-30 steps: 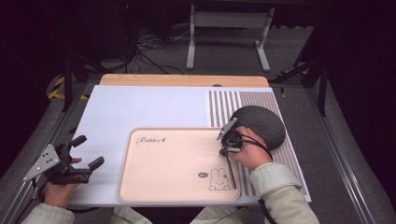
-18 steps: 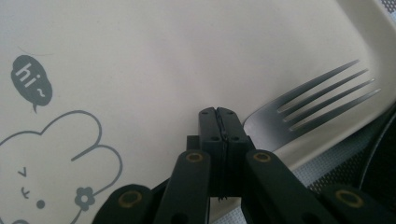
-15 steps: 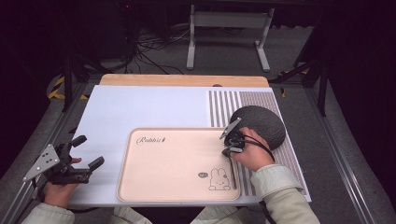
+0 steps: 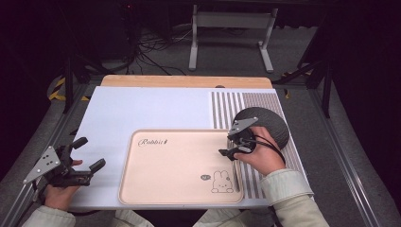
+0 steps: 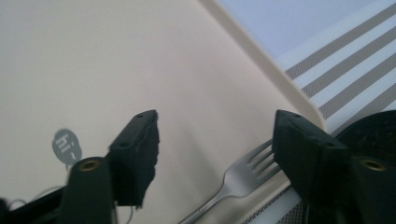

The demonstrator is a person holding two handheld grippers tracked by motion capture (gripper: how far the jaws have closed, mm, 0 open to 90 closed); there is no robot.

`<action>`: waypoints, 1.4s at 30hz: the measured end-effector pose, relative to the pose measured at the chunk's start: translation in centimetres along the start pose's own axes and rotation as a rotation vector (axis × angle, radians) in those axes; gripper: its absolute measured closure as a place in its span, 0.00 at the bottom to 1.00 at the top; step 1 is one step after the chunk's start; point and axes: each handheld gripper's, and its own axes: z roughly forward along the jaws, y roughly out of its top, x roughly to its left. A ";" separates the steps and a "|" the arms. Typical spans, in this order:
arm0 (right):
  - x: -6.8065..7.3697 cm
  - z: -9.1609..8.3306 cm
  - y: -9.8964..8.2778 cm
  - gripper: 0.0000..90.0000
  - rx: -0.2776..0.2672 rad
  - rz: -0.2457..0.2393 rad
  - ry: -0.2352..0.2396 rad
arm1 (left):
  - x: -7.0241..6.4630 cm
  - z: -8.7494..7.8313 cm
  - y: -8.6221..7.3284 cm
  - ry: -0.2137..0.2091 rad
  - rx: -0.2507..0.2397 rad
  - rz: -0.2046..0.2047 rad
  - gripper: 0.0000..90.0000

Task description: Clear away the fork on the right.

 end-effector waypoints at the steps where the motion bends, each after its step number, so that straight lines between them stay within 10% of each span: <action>1: 0.1 -0.5 0.1 0.32 -0.030 0.008 -0.004 | 0.0 0.0 0.0 0.000 0.000 0.000 0.00; 25: 0.2 -7.2 -6.1 0.19 -0.496 0.091 -0.105 | 0.0 0.0 0.0 0.003 -0.001 0.000 0.00; 42: -1.1 -7.9 -12.0 0.18 -0.641 0.119 -0.143 | 0.0 -0.2 0.1 0.013 -0.005 -0.002 0.00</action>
